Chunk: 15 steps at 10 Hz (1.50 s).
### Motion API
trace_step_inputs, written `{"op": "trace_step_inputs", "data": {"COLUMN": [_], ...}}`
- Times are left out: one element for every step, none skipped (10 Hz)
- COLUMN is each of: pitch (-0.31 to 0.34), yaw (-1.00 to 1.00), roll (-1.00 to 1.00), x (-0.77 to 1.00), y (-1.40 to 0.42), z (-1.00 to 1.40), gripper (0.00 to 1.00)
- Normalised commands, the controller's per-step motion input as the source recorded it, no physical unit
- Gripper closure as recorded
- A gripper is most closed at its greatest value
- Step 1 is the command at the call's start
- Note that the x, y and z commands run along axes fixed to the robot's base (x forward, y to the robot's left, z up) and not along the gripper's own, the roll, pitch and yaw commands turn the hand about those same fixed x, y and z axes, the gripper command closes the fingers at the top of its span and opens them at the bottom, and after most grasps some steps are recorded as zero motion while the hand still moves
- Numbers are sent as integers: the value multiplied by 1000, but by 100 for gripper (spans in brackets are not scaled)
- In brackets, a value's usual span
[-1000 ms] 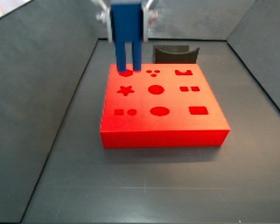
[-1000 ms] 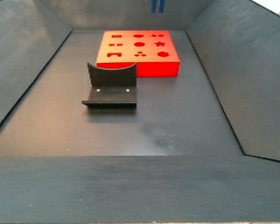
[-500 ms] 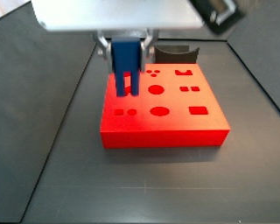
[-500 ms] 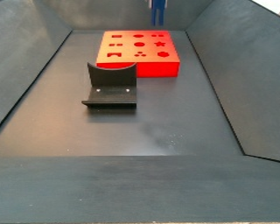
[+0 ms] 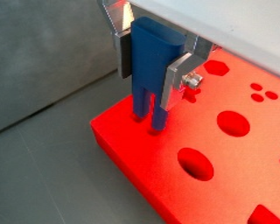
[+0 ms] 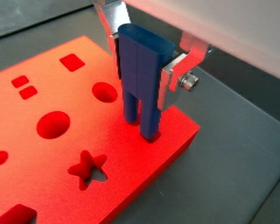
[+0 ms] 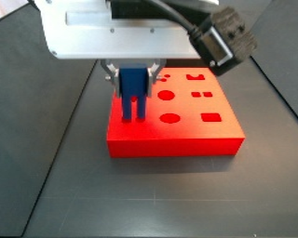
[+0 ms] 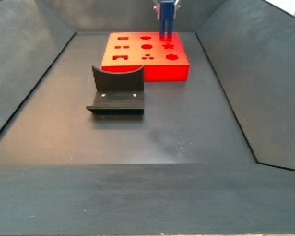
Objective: Pick up the square-circle object. Move up. Rotate the square-circle object. Move to above the board. Insert the square-circle object.
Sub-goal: Insert the square-circle object.
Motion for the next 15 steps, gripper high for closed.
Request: {"op": "trace_step_inputs", "data": {"pitch": [0,0,-36,-40,-36,-23,0,0,-16,-16,-6,-19,-57,-34,-24], "yaw": [20,14,26,6,0,-34,-77,-114,-177,-157,-86,0,131,197,97], "roll": [0,0,0,0,0,-31,-19,-3,-1,0,0,0,1,0,0], "x": [63,14,0,0,0,260,300,129,86,0,-211,-297,-123,0,151], "y": [0,0,-26,-57,-57,-20,0,0,0,0,17,11,0,0,-6], "z": [0,0,-43,-26,-46,-91,-103,-129,-191,-274,-143,-66,-103,-143,-237], "gripper": [100,100,100,100,100,100,100,100,100,100,100,100,100,100,100]}}
